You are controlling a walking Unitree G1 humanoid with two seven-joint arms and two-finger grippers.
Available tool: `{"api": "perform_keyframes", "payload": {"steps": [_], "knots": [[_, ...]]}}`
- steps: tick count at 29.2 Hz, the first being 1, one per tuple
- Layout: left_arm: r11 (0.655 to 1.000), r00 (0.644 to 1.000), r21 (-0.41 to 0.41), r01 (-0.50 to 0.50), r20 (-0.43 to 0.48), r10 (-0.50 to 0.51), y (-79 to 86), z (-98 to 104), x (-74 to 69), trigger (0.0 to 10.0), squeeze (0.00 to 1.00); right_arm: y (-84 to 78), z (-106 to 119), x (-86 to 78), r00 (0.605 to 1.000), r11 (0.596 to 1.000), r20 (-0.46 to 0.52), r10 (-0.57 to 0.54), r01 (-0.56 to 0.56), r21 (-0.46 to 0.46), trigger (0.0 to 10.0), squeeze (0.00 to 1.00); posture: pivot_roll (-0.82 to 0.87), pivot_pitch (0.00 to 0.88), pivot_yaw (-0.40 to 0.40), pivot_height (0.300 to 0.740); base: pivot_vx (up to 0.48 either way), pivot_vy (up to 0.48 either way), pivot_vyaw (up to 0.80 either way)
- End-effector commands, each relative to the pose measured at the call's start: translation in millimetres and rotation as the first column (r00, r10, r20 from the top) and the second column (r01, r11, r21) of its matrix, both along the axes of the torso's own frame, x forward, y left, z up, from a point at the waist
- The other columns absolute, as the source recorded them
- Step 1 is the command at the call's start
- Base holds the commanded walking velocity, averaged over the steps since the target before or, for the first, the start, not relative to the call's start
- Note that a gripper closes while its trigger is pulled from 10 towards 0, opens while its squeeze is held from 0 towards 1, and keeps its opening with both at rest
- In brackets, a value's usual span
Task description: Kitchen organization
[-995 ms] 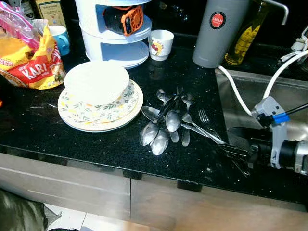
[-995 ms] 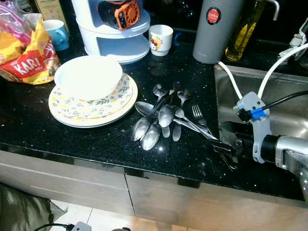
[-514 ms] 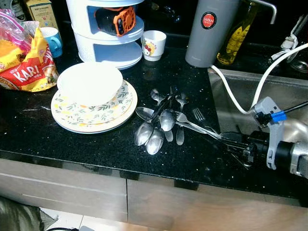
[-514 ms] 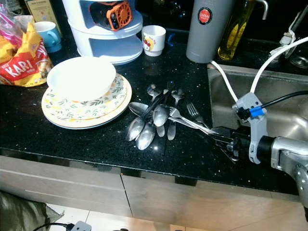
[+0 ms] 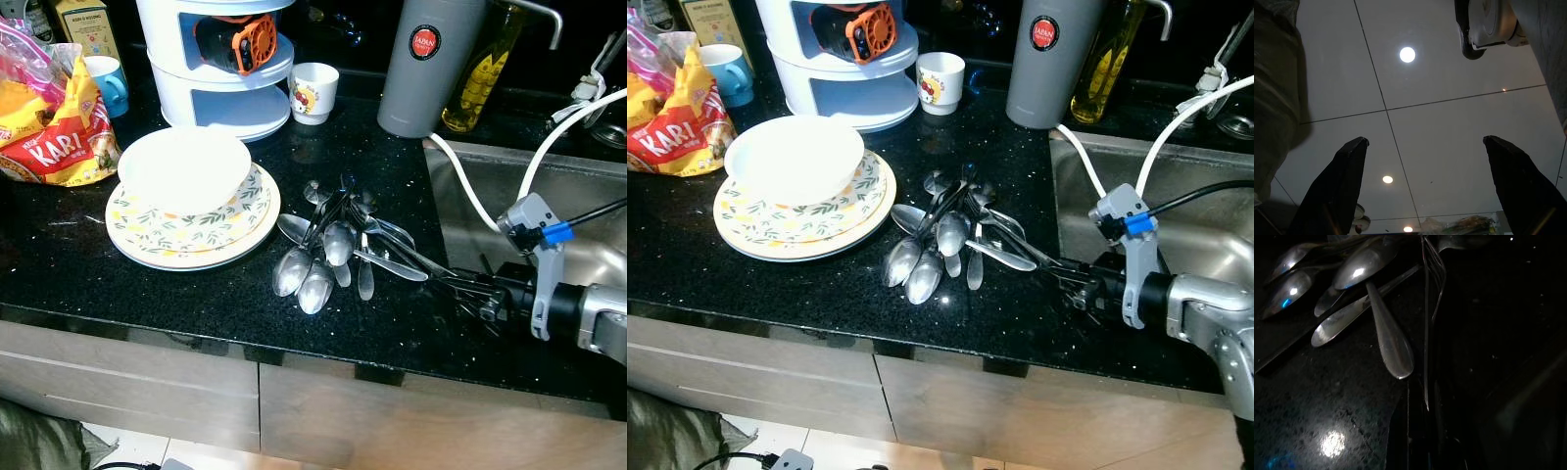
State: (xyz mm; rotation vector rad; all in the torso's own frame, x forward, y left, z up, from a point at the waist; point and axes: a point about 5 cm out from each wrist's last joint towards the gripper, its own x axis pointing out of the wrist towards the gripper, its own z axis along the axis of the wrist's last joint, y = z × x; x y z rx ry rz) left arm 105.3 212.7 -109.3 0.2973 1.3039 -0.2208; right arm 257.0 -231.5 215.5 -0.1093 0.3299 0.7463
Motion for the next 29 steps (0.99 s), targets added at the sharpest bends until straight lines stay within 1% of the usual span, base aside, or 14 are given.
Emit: {"api": "perform_keyframes", "payload": {"steps": [1,2,4,8,11,13,15,19,20,22,23,25,26,29], "knots": [[1.0,1.0,-0.003,-0.002,-0.024,0.001,-1.1,-2,-6.8,10.0,0.0,0.1,2,5.9,0.999,0.999,0.032,-0.027,0.027,0.018,0.0,0.0,-0.02,0.1,-0.03,0.74,0.0,0.0,0.0],[1.0,1.0,-0.003,-0.002,-0.024,0.001,-1.1,-2,-6.8,10.0,0.0,0.1,2,5.9,0.999,0.999,0.032,-0.027,0.027,0.018,0.0,0.0,-0.02,0.1,-0.03,0.74,0.0,0.0,0.0],[1.0,1.0,-0.002,-0.001,-0.024,0.001,-1.1,-2,-6.8,10.0,0.0,2.8,10,12.8,0.995,0.997,0.088,-0.05,0.045,0.06,0.0,0.0,-0.02,0.099,-0.029,0.74,0.0,0.0,0.0],[1.0,1.0,-0.001,-0.001,-0.023,0.001,-1.0,-2,-6.6,10.0,0.0,5.7,15,16.5,0.991,0.995,0.119,-0.059,0.048,0.089,0.0,0.0,-0.02,0.098,-0.026,0.74,0.0,0.0,0.0],[1.0,1.0,0.0,0.002,-0.02,-0.002,-1.6,-2,-5.5,10.0,0.0,22.6,27,29.1,0.981,0.984,0.18,-0.075,0.044,0.17,0.0,0.0,-0.02,0.096,-0.023,0.74,0.0,0.0,0.0],[1.0,1.0,0.0,0.003,-0.02,-0.003,-1.8,-2,-5.1,10.0,0.0,29.5,26,31.6,0.981,0.985,0.181,-0.066,0.035,0.171,0.0,0.0,-0.02,0.096,-0.024,0.74,0.0,0.0,0.0],[1.0,1.0,0.0,0.004,-0.019,-0.004,-1.9,-2,-4.8,10.0,0.0,42.3,22,33.7,0.986,0.986,0.164,-0.037,0.009,0.168,0.0,0.0,-0.01,0.096,-0.024,0.74,0.0,0.0,0.0],[1.0,1.0,0.002,0.002,-0.019,-0.002,-1.9,-2,-4.8,10.0,0.0,53.4,17,37.8,0.988,0.985,0.149,-0.032,0.006,0.171,0.0,0.0,-0.01,0.095,-0.024,0.74,0.0,0.0,0.0],[1.0,1.0,0.003,0.0,-0.02,0.0,-1.4,-2,-5.4,10.0,0.0,62.1,14,42.3,0.99,0.986,0.137,-0.037,0.014,0.165,1.2,0.0,-0.01,0.095,-0.024,0.74,0.0,0.0,0.0],[1.0,1.0,0.004,0.0,-0.021,0.0,-1.3,-2,-5.6,10.0,0.0,64.5,13,42.9,0.99,0.987,0.134,-0.034,0.012,0.158,1.2,0.0,-0.01,0.095,-0.024,0.74,0.0,0.0,0.0],[1.0,1.0,0.005,0.0,-0.021,0.0,-1.0,-2,-5.8,10.0,0.0,66.7,11,42.3,0.992,0.99,0.126,-0.023,0.005,0.142,8.3,0.0,-0.01,0.096,-0.023,0.74,0.0,0.0,0.0],[1.0,1.0,0.005,0.0,-0.022,0.0,-0.9,-2,-6.0,10.0,0.0,67.9,9,41.5,0.992,0.992,0.122,-0.013,-0.002,0.126,8.3,0.0,-0.01,0.096,-0.023,0.74,0.0,0.0,0.0],[1.0,1.0,0.005,0.0,-0.022,0.0,-0.7,-2,-6.2,10.0,0.0,68.1,8,41.4,0.993,0.994,0.122,-0.011,-0.003,0.111,10.0,0.0,-0.01,0.096,-0.023,0.74,0.0,0.0,0.0],[1.0,1.0,0.005,0.001,-0.022,-0.001,-0.5,-2,-6.5,10.0,0.0,66.1,8,43.8,0.99,0.995,0.137,-0.029,0.015,0.103,10.0,0.0,-0.01,0.096,-0.023,0.74,0.0,0.0,0.0]]}}
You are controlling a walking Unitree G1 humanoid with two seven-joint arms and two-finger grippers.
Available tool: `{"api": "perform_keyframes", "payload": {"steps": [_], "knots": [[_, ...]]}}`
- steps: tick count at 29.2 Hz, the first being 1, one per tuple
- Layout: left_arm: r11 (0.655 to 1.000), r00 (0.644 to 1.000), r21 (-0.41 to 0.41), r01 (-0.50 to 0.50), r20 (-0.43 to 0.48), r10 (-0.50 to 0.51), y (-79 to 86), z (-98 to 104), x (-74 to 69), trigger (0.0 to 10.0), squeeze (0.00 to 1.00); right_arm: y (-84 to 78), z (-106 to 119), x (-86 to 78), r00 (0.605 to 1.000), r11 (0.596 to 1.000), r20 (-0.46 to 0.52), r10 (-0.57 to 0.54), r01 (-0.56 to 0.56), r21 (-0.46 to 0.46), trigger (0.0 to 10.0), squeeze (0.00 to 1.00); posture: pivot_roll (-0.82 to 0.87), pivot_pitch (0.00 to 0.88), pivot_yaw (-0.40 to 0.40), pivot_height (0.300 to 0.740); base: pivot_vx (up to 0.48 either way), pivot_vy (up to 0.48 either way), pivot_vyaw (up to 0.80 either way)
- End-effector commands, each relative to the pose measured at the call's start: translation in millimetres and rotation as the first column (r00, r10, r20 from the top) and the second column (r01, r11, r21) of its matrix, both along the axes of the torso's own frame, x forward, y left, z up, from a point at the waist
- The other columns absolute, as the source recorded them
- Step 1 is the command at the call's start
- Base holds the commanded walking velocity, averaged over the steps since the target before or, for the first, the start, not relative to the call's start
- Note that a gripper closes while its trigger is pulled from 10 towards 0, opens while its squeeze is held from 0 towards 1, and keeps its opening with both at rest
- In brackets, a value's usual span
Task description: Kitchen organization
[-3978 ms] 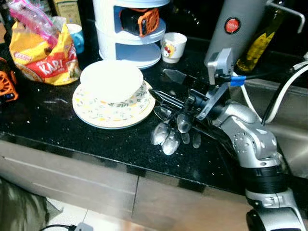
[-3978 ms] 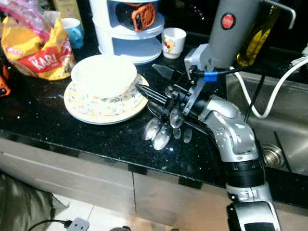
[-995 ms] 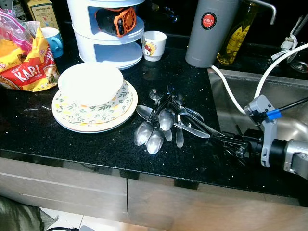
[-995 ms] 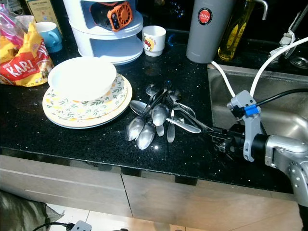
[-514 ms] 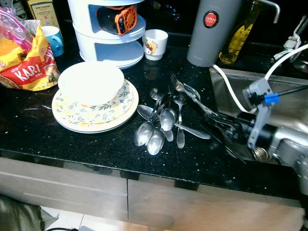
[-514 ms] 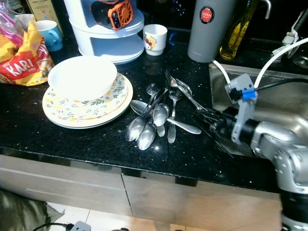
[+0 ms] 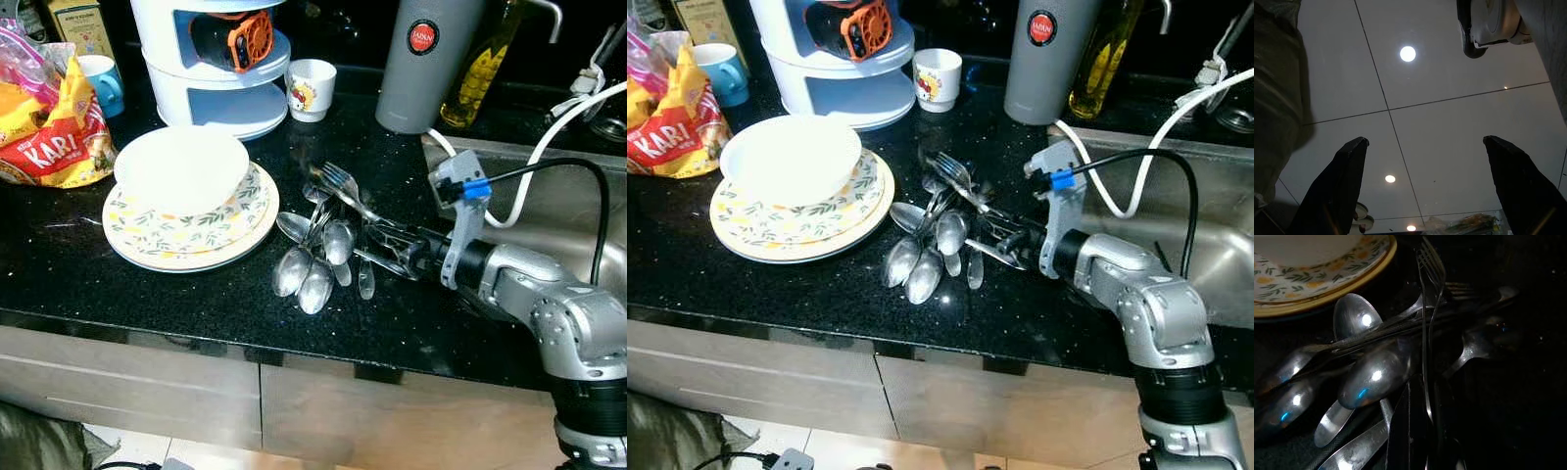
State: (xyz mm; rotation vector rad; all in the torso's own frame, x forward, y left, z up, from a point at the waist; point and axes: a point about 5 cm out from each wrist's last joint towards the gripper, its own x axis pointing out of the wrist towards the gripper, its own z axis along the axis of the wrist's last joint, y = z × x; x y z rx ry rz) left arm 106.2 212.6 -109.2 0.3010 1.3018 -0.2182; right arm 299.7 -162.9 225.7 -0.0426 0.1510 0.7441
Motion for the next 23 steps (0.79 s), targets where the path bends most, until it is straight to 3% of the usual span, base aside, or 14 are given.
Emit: {"api": "perform_keyframes", "payload": {"steps": [1,3,4,8,9,11,12,14,18,23], "knots": [[1.0,1.0,0.001,0.0,-0.024,0.0,-0.5,-2,-7.3,10.0,0.0,-2.5,-2,1.2,1.0,1.0,-0.001,-0.014,0.014,-0.021,10.0,0.0,-0.01,0.096,-0.023,0.74,0.0,0.0,0.0],[1.0,1.0,0.0,0.002,-0.025,-0.002,-0.9,-2,-7.6,10.0,0.0,-3.8,1,1.0,1.0,1.0,0.019,-0.008,0.009,-0.017,10.0,0.6,-0.01,0.097,-0.029,0.74,0.0,0.0,0.0],[1.0,1.0,0.0,0.002,-0.025,-0.002,-1.3,-2,-7.7,10.0,0.0,-3.7,2,0.2,1.0,1.0,0.031,0.001,0.0,-0.019,10.0,1.0,-0.01,0.096,-0.03,0.74,0.0,0.0,0.0],[1.0,1.0,-0.002,0.004,-0.025,-0.004,-2.1,-2,-7.6,10.0,0.0,-5.1,5,1.9,0.998,0.998,0.063,-0.028,0.031,-0.047,10.0,1.0,-0.01,0.095,-0.032,0.74,0.0,0.0,0.0],[1.0,1.0,-0.002,0.005,-0.025,-0.005,-2.3,-2,-7.5,10.0,0.0,-5.8,4,3.0,0.997,0.997,0.065,-0.04,0.044,-0.057,10.0,0.54,-0.01,0.093,-0.034,0.74,0.0,0.0,0.0],[1.0,1.0,-0.002,0.005,-0.025,-0.005,-2.3,-2,-7.5,10.0,0.0,-5.8,4,3.0,0.997,0.997,0.065,-0.04,0.044,-0.057,10.0,0.54,-0.01,0.093,-0.034,0.74,0.0,0.0,0.0],[1.0,1.0,-0.002,0.006,-0.025,-0.007,-2.6,-2,-7.5,10.0,0.0,-6.4,3,4.1,0.997,0.996,0.064,-0.049,0.053,-0.065,10.0,0.2,-0.01,0.091,-0.036,0.74,0.0,0.0,0.0],[1.0,1.0,-0.002,0.007,-0.025,-0.007,-2.7,-2,-7.6,10.0,0.0,-6.4,3,4.5,0.997,0.996,0.063,-0.05,0.054,-0.067,10.0,0.2,-0.01,0.09,-0.037,0.74,0.0,0.0,0.0],[1.0,1.0,-0.001,0.007,-0.024,-0.007,-2.6,-2,-7.6,10.0,0.0,-4.4,3,4.9,0.996,0.995,0.084,-0.034,0.041,-0.087,10.0,0.0,-0.01,0.088,-0.038,0.74,0.0,0.0,0.0],[1.0,1.0,-0.001,0.009,-0.024,-0.009,-2.6,-2,-7.6,10.0,0.0,3.9,10,2.9,0.986,0.996,0.164,0.018,-0.003,-0.094,10.0,0.0,-0.01,0.087,-0.035,0.74,0.0,0.0,0.0]]}}
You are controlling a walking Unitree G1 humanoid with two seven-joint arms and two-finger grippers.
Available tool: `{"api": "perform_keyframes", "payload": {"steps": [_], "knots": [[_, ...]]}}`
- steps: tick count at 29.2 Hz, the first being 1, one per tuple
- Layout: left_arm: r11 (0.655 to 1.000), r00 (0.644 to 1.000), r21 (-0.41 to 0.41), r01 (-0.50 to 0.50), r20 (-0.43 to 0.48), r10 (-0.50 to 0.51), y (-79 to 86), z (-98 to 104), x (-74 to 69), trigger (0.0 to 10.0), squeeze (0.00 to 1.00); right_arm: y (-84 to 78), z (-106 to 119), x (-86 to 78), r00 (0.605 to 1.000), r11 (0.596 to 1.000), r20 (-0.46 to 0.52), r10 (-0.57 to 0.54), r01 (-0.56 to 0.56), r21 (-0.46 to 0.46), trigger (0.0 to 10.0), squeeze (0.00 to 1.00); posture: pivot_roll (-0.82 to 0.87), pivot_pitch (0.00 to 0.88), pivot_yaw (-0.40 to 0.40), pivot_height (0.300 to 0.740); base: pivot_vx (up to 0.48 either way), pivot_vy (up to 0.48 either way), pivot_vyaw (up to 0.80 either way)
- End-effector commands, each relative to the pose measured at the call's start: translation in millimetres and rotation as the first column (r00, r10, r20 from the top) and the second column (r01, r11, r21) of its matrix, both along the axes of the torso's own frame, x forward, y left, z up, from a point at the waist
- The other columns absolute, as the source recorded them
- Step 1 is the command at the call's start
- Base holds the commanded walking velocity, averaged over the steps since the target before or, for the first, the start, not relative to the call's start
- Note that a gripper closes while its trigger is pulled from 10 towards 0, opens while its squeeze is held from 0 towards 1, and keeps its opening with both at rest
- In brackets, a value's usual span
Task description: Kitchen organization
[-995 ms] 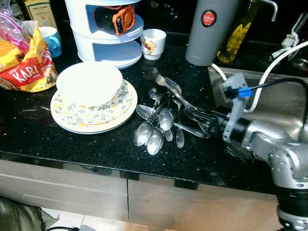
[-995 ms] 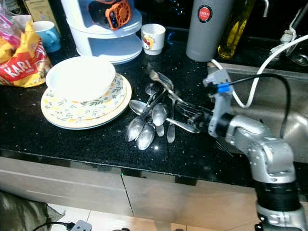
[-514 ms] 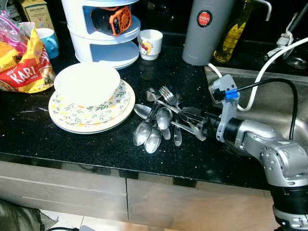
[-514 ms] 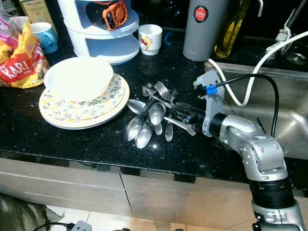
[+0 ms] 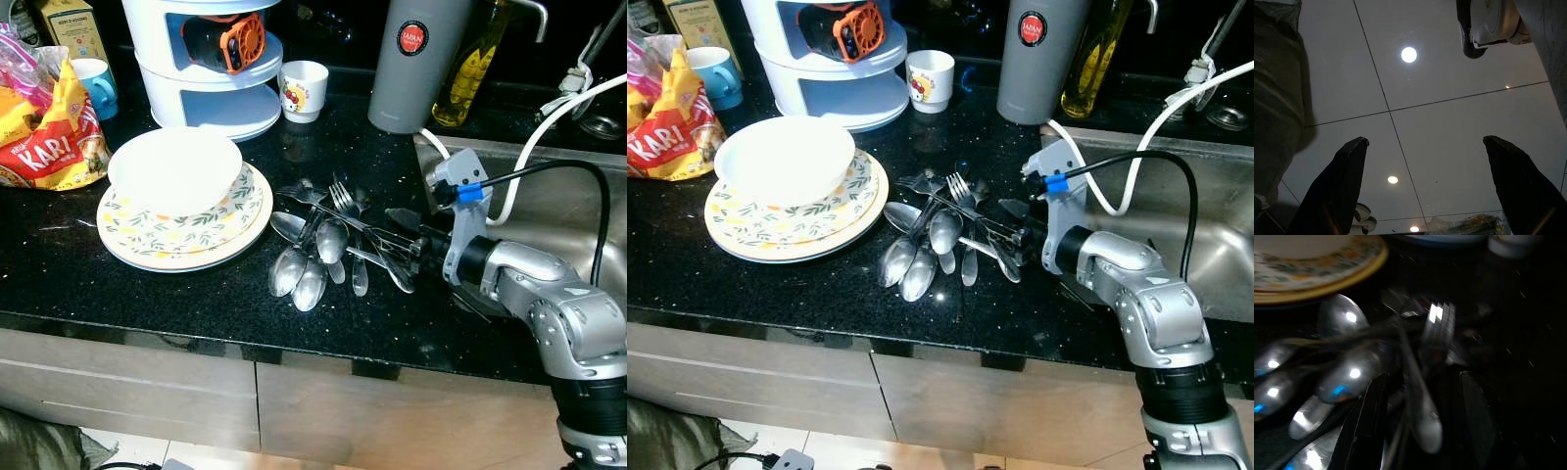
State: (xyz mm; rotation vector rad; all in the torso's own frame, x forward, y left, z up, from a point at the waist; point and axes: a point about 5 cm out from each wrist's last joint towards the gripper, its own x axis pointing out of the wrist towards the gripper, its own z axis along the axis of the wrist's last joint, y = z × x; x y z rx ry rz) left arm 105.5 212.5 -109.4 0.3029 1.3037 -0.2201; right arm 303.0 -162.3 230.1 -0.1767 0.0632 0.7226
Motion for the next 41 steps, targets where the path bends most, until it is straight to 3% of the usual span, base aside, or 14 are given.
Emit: {"api": "perform_keyframes", "payload": {"steps": [1,11,25,26,27,28,35,41], "knots": [[1.0,1.0,-0.002,0.008,-0.022,-0.008,-2.7,-2,-6.8,10.0,0.0,7.1,8,-1.0,0.998,0.999,0.056,0.035,-0.035,-0.003,10.0,0.0,-0.01,0.088,-0.035,0.74,0.0,0.0,0.0],[1.0,1.0,-0.004,0.003,-0.023,-0.004,-3.3,-3,-7.7,10.0,0.0,14.0,5,5.5,0.999,0.999,0.031,0.019,-0.018,-0.03,10.0,0.0,-0.01,0.097,-0.036,0.74,0.0,0.0,0.0],[1.0,1.0,-0.004,-0.003,-0.025,0.003,-1.4,-2,-8.7,10.0,0.0,16.3,-15,13.9,0.99,0.998,-0.136,-0.038,0.032,-0.046,10.0,0.0,-0.01,0.102,-0.034,0.74,0.0,0.0,0.0],[1.0,1.0,-0.004,-0.003,-0.025,0.003,-1.3,-2,-8.7,10.0,0.0,16.3,-17,14.2,0.987,0.999,-0.154,-0.04,0.034,-0.04,6.5,0.0,0.0,0.102,-0.034,0.74,0.0,0.0,0.0],[1.0,1.0,-0.004,-0.003,-0.025,0.003,-1.3,-2,-8.7,10.0,0.0,16.4,-17,14.4,0.985,0.999,-0.167,-0.042,0.036,-0.036,6.5,0.0,0.0,0.102,-0.034,0.74,0.0,0.0,0.0],[1.0,1.0,-0.003,-0.002,-0.026,0.002,-1.2,-2,-9.0,10.0,0.0,15.1,-20,15.0,0.977,0.998,-0.204,-0.054,0.05,-0.028,0.0,0.0,-0.01,0.103,-0.033,0.74,0.0,0.0,0.0],[1.0,1.0,-0.002,-0.002,-0.029,0.001,-1.7,-3,-10.0,10.0,0.0,13.7,-25,13.6,0.964,0.998,-0.261,-0.056,0.051,-0.027,0.0,0.0,-0.01,0.107,-0.035,0.74,0.0,0.0,0.0],[1.0,1.0,-0.002,-0.002,-0.029,0.002,-1.5,-3,-10.3,10.0,0.0,12.5,-17,17.5,0.974,0.997,-0.217,-0.067,0.072,0.017,0.0,0.0,-0.01,0.107,-0.033,0.74,0.0,0.0,0.0]]}}
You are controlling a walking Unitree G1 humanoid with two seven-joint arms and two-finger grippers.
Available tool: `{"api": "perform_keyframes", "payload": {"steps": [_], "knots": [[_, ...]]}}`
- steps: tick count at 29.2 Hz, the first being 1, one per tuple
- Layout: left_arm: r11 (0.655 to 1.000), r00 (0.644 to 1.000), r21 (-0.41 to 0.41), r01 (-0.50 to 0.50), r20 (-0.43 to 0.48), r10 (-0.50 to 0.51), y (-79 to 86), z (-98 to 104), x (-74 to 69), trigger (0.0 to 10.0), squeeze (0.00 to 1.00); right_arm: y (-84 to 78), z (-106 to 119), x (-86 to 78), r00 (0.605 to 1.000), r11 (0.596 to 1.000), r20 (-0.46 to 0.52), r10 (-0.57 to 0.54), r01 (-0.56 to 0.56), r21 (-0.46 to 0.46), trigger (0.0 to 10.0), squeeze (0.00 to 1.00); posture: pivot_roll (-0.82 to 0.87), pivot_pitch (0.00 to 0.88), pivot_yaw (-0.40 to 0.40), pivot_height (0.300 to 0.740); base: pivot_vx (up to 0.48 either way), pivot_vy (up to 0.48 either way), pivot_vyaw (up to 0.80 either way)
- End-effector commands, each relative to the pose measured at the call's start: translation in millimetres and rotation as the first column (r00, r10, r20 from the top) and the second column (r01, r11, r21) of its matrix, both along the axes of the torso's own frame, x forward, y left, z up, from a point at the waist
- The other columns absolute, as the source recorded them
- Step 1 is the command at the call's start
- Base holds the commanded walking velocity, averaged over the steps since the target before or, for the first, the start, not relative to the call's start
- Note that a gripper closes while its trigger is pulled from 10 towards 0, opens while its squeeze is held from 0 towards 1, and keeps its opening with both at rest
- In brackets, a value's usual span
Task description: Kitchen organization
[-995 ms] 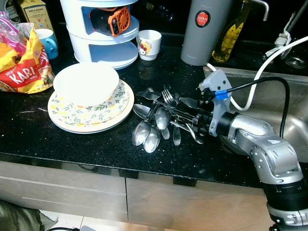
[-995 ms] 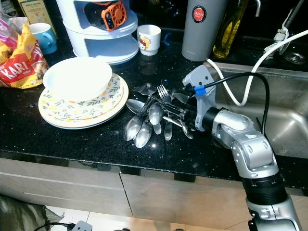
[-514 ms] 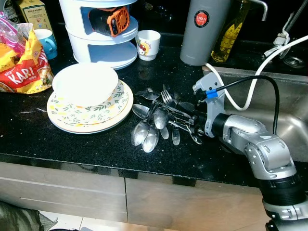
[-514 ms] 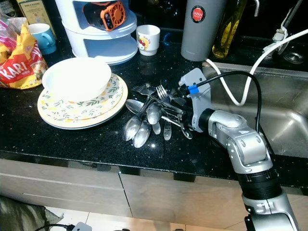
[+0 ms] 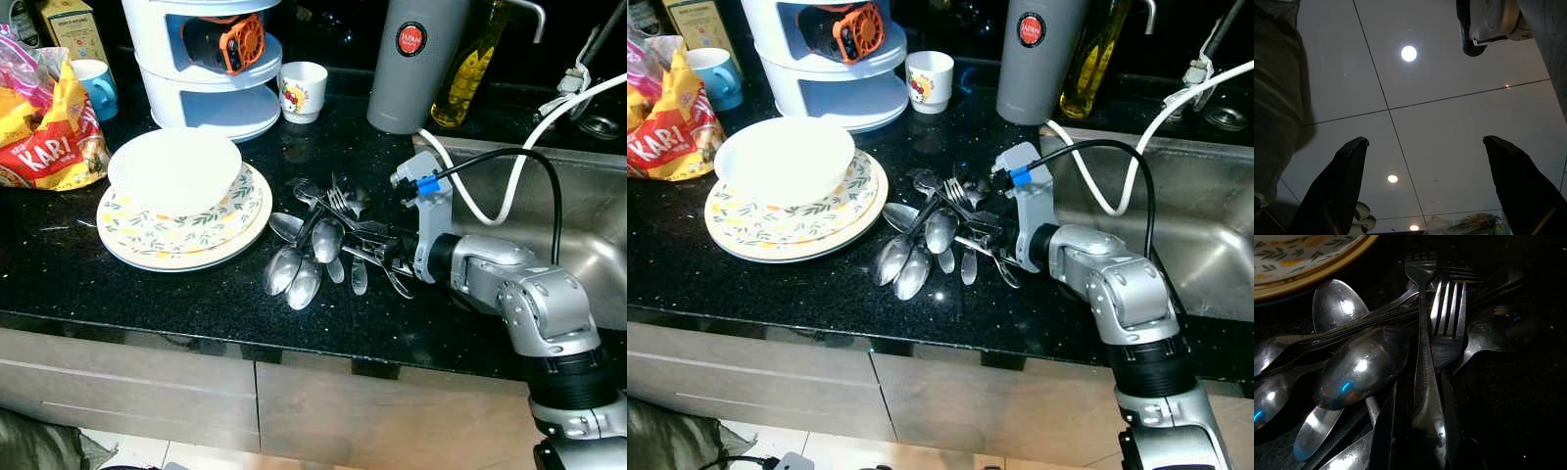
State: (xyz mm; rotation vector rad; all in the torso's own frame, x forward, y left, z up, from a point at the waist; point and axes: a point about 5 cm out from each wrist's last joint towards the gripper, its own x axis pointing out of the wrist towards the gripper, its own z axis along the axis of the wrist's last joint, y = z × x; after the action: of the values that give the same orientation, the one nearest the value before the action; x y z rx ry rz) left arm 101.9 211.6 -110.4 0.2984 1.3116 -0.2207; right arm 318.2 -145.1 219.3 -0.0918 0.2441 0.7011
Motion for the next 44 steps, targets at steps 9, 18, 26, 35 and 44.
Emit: {"api": "perform_keyframes", "payload": {"steps": [9,18,26,35,44], "knots": [[1.0,1.0,0.004,0.003,-0.022,-0.003,0.7,-2,-7.1,10.0,0.0,-8.3,22,2.0,0.993,0.967,0.115,-0.029,-0.002,0.255,0.0,0.0,0.0,0.105,-0.03,0.74,0.0,0.0,0.0],[1.0,1.0,0.014,0.003,-0.021,-0.003,3.9,-1,-7.1,10.0,0.0,-11.8,39,-9.6,0.975,0.904,0.222,0.018,-0.111,0.413,3.1,0.0,0.0,0.094,-0.028,0.74,0.0,0.0,0.0],[1.0,1.0,0.03,0.0,-0.011,0.001,7.0,0,-2.7,10.0,0.0,-21.8,38,-10.0,0.972,0.869,0.229,-0.043,-0.076,0.489,10.0,0.0,0.0,0.082,-0.028,0.74,0.0,0.0,-0.39],[0.987,0.999,0.16,-0.032,0.002,0.032,32.8,6,-0.3,10.0,0.0,-27.4,36,-9.2,0.971,0.861,0.227,-0.074,-0.053,0.506,10.0,0.0,0.01,0.084,-0.02,0.74,0.0,0.0,-0.8],[0.97,0.986,0.181,-0.16,-0.016,0.166,41.6,7,-6.8,10.0,0.0,-33.9,33,-5.6,0.966,0.86,0.22,-0.138,0.006,0.511,10.0,0.0,0.01,0.088,-0.014,0.74,0.0,0.0,-0.27]]}}
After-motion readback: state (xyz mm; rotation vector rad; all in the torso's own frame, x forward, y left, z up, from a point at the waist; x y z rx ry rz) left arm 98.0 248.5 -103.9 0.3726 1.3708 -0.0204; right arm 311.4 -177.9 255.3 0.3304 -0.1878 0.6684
